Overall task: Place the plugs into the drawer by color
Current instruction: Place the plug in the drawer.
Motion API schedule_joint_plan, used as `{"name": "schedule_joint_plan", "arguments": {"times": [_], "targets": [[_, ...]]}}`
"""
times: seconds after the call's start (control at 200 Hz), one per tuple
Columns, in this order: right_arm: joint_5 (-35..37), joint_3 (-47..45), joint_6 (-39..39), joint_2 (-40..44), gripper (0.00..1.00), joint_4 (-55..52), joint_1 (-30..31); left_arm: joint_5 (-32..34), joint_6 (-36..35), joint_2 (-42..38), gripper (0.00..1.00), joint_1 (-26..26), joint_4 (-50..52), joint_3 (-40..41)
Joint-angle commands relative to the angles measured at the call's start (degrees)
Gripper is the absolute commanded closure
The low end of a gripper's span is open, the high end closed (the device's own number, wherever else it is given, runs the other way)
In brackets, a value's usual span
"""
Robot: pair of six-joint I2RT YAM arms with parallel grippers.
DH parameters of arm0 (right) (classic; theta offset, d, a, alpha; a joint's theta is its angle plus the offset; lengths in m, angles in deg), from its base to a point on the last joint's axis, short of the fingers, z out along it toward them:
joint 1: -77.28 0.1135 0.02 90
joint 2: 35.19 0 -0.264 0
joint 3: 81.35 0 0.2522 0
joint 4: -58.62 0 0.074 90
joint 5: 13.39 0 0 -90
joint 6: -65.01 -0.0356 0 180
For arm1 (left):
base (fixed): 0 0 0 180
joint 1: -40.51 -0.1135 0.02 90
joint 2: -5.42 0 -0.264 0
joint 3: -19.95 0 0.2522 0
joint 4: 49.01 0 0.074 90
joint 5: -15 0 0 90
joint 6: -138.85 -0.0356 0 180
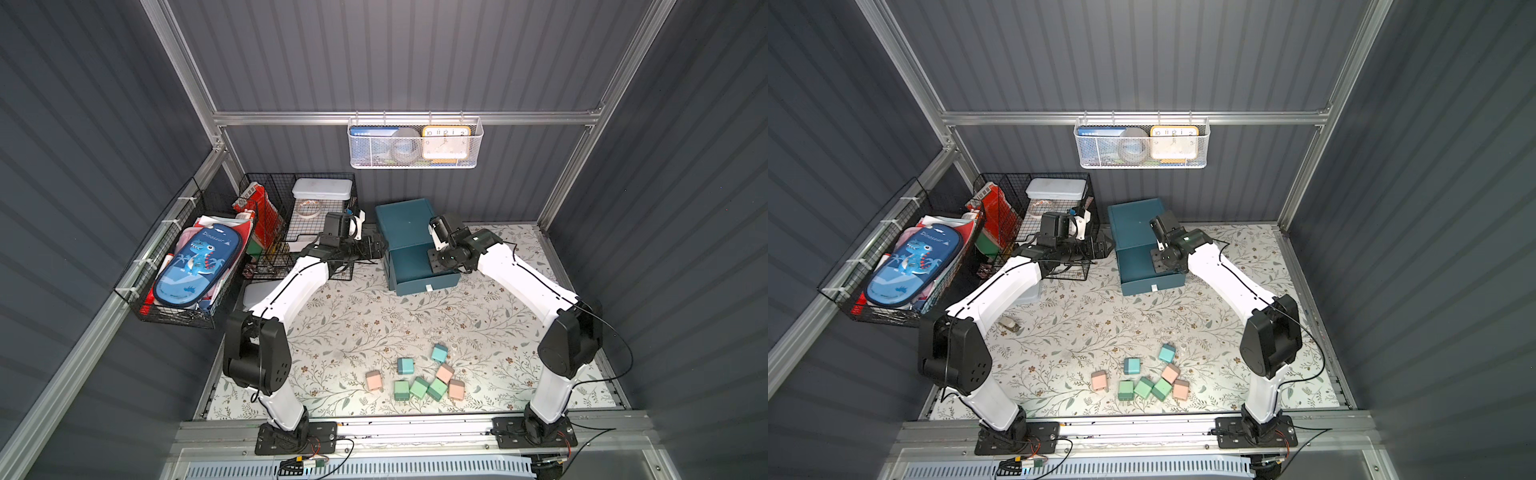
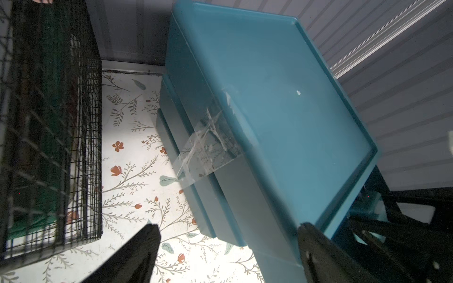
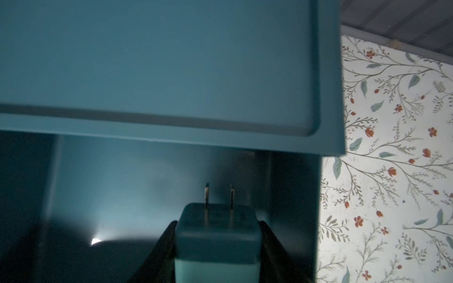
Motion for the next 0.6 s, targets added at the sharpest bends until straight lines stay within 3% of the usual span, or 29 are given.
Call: {"name": "schedule_joint_plan", "arguments": {"times": [0.0, 0.33, 0.595], "targets": [[-0.42, 2.24, 1.22, -1.03, 0.59, -1.30, -0.07, -1.00, -1.37, -1.10, 0.07, -0.06, 0.01, -0.86], [1.41, 2.93, 2.87, -1.98, 0.48, -2.86, -0.08, -1.00, -1.53, -1.66, 0.07, -0.06, 0.14, -0.97], [-0.19, 3.10, 2.53, -2.92, 0.47, -2.93, -0.04, -0.90, -1.43, -1.82, 0.07, -0.06, 0.09, -1.13]]}}
